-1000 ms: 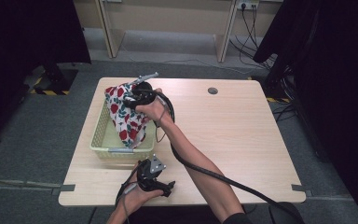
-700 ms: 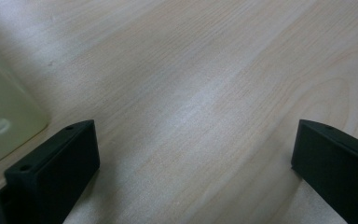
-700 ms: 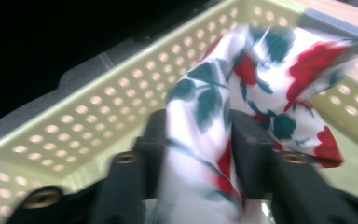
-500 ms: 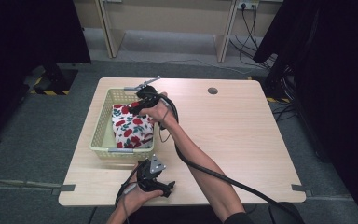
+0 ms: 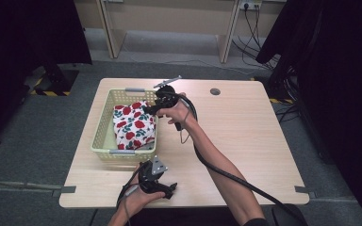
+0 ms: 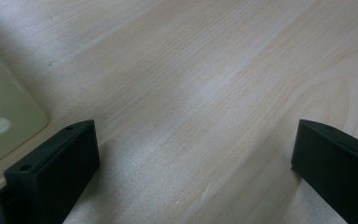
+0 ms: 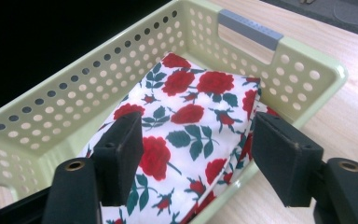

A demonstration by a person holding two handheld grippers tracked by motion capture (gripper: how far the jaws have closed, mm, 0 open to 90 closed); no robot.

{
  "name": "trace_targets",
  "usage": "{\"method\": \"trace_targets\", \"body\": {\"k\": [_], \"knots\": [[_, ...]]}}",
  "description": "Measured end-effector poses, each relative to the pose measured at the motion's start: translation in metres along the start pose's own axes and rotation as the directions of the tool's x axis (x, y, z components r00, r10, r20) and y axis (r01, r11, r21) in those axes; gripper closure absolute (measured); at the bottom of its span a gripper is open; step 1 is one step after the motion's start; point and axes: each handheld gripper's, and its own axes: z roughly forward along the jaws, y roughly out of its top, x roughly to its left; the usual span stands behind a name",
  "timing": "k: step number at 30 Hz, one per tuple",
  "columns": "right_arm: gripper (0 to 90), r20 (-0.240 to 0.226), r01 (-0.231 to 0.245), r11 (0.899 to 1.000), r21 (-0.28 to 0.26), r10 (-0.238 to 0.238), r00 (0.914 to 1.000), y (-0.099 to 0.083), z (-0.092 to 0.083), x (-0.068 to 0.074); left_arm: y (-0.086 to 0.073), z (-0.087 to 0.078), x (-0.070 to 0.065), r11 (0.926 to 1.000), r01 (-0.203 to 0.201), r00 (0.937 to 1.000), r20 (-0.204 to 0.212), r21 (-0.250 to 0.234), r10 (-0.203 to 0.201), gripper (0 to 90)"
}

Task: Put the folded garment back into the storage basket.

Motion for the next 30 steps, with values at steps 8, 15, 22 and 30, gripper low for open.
{"method": "trace_targets", "body": {"k": [8,15,22,30], "knots": [[26.6,-0.013,0.007,1.000,-0.003,-0.007,0.9999,-0.014,-0.013,-0.002,0.000,0.000,0.000,1.0000,-0.002,1.0000,0.000,0.001,0.002,0.0],[23.8,-0.018,0.009,1.000,-0.013,-0.009,0.9998,-0.026,-0.027,-0.008,0.000,0.000,0.000,1.0000,-0.002,1.0000,0.000,0.002,0.002,0.0],[21.3,-0.011,0.013,1.000,-0.020,-0.014,0.9998,-0.041,-0.040,-0.014,0.000,0.000,0.000,1.0000,-0.001,1.0000,-0.001,0.001,0.001,0.0],[18.6,0.003,0.036,0.999,-0.015,-0.036,0.9993,-0.060,-0.055,-0.021,0.000,0.000,0.000,1.0000,-0.001,1.0000,-0.002,0.001,0.001,0.0]]}}
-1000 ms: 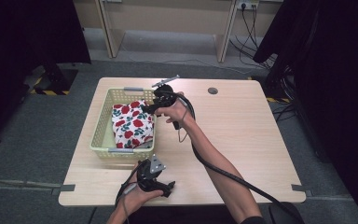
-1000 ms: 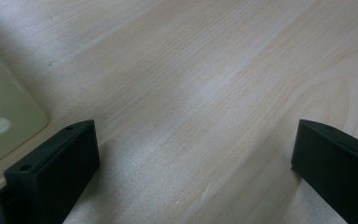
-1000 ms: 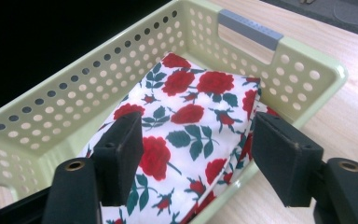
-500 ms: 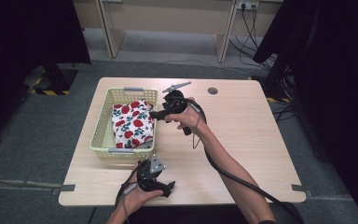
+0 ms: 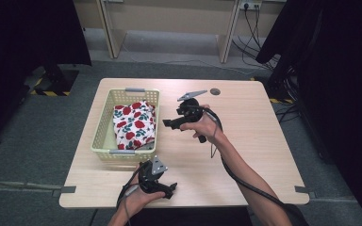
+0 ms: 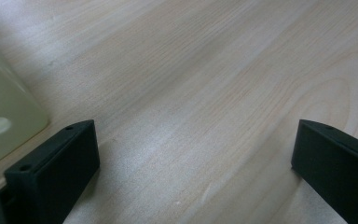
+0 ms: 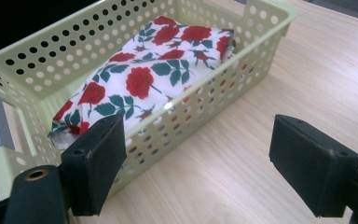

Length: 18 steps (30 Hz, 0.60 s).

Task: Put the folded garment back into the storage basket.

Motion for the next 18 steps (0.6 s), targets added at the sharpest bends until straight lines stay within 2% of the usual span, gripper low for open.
{"method": "trace_targets", "body": {"k": [18], "knots": [[13.9,0.017,-0.005,1.000,-0.021,0.005,0.9998,-0.035,-0.025,-0.010,0.000,0.000,0.000,1.0000,0.001,1.0000,-0.001,0.000,-0.001,0.0]]}}
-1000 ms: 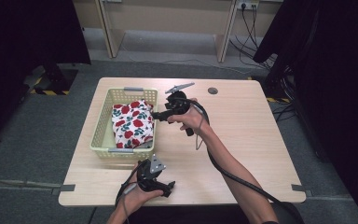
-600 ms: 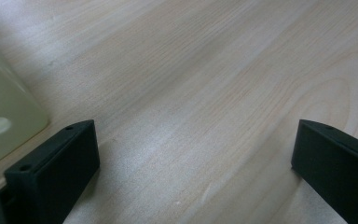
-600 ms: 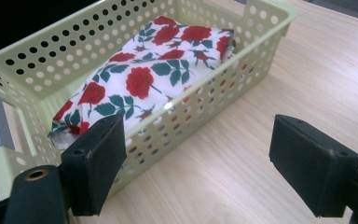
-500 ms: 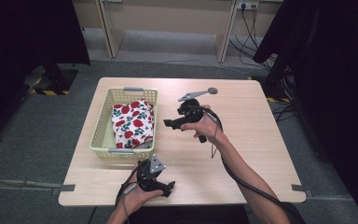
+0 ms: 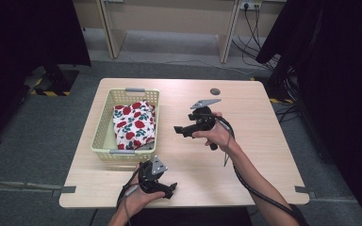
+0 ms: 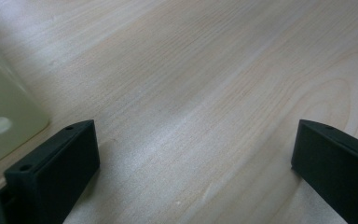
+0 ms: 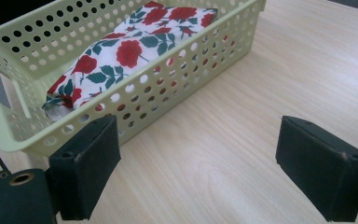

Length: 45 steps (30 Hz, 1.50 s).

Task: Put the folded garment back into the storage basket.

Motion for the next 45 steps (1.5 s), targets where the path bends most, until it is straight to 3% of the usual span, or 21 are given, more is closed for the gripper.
{"method": "trace_targets", "body": {"k": [23,45], "knots": [[12.9,0.025,-0.030,1.000,-0.003,0.030,0.9992,-0.046,-0.020,-0.014,0.000,0.000,0.000,1.0000,0.003,1.0000,-0.002,-0.001,-0.003,0.0],[12.1,0.039,-0.038,0.999,0.020,0.037,0.9985,-0.079,-0.029,-0.013,0.000,0.000,0.000,1.0000,0.002,1.0000,-0.002,0.000,-0.002,0.0]]}}
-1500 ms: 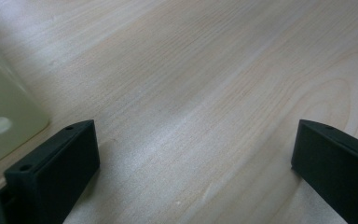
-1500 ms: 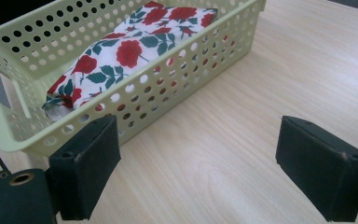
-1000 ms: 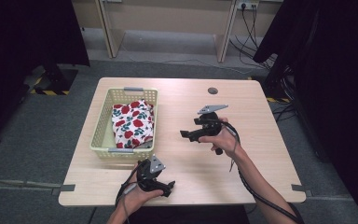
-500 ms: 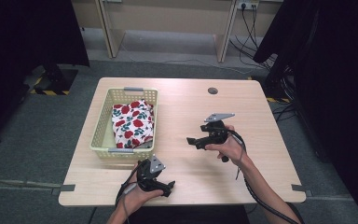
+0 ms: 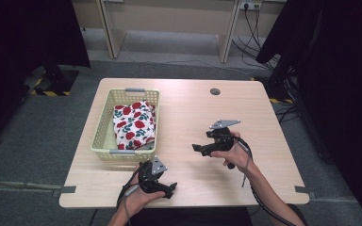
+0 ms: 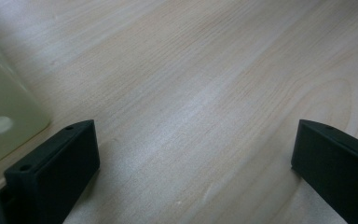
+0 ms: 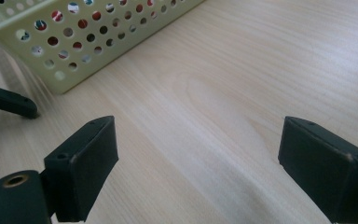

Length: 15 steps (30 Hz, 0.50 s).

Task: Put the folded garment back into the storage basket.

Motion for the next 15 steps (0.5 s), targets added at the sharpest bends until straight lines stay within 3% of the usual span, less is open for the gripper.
{"method": "trace_targets", "body": {"k": [15], "knots": [[11.6,0.013,-0.004,1.000,0.023,0.003,0.9999,-0.023,-0.011,-0.003,0.000,0.001,0.000,1.0000,0.001,1.0000,0.000,-0.001,-0.001,0.0]]}}
